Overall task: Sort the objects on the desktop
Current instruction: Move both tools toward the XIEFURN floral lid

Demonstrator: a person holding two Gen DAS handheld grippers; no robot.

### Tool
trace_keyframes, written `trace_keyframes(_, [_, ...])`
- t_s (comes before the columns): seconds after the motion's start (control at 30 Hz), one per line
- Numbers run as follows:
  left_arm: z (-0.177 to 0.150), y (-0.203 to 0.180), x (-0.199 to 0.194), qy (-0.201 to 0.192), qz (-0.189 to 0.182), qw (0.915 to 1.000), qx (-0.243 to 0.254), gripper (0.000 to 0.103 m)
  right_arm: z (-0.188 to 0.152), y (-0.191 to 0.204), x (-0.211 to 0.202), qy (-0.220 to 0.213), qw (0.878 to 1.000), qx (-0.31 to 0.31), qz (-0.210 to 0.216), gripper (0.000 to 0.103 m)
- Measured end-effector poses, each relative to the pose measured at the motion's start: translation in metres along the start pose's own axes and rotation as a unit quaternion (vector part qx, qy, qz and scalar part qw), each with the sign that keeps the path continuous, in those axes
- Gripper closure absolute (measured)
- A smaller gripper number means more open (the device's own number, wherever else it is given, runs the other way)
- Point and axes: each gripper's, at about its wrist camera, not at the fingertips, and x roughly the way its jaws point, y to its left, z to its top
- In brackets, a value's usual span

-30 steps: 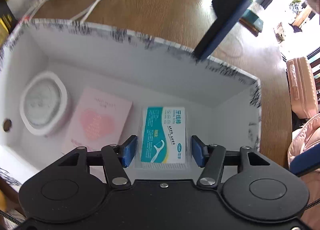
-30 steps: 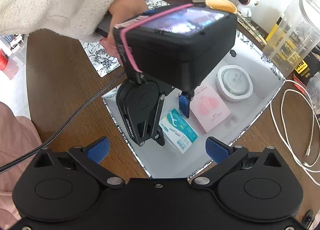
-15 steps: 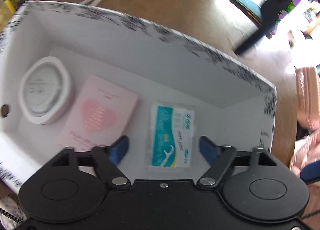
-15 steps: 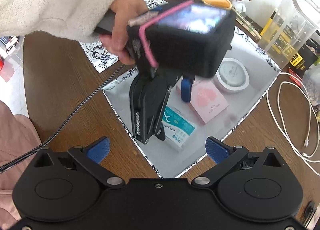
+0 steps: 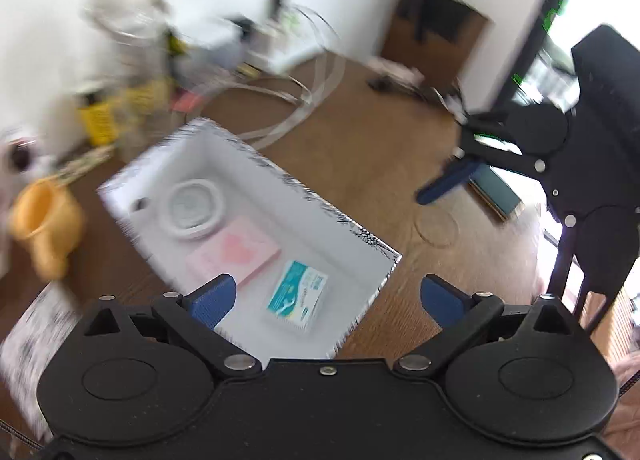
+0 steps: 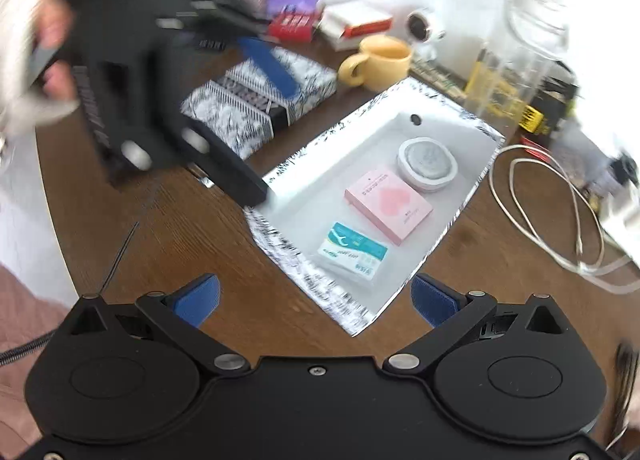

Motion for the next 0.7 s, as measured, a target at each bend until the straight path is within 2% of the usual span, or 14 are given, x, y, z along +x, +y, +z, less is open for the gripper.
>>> trace_keyframes(0.1, [-0.025, -0.025, -0.039, -0.047, 0.079, 0.9941, -0.059, 0.003, -0.023, 0.019, -0.018, -0.036, 0.998, 0.043, -0.007, 0.000])
trace_keyframes(0.23, [-0.071, -0.048, -0.074, -0.085, 0.190, 0.9696, -0.128, 0.003, -0.050, 0.045, -0.036, -0.078, 0.993, 0.087, -0.011, 0.000])
trace_keyframes(0.33, [-0.105, -0.054, -0.098, -0.093, 0.228, 0.9509, -0.188, 0.002, -0.063, 0.065, -0.044, -0.104, 0.989, 0.107, -0.006, 0.000])
trace_keyframes(0.47, [-0.144, -0.053, -0.113, -0.092, 0.283, 0.9145, -0.274, 0.002, -0.071, 0.091, -0.043, -0.128, 0.984, 0.126, 0.009, 0.000])
trace_keyframes(0.6, [-0.180, -0.056, -0.135, -0.109, 0.350, 0.8627, -0.348, 0.002, -0.073, 0.113, -0.033, -0.142, 0.978, 0.149, 0.023, 0.000])
trace_keyframes(0.63, [-0.186, -0.056, -0.141, -0.115, 0.354, 0.8558, -0.359, 0.002, -0.072, 0.118, -0.030, -0.142, 0.977, 0.154, 0.028, 0.000])
trace_keyframes(0.7, [-0.196, -0.056, -0.154, -0.124, 0.356, 0.8481, -0.373, 0.002, -0.067, 0.124, -0.021, -0.137, 0.977, 0.157, 0.036, 0.000])
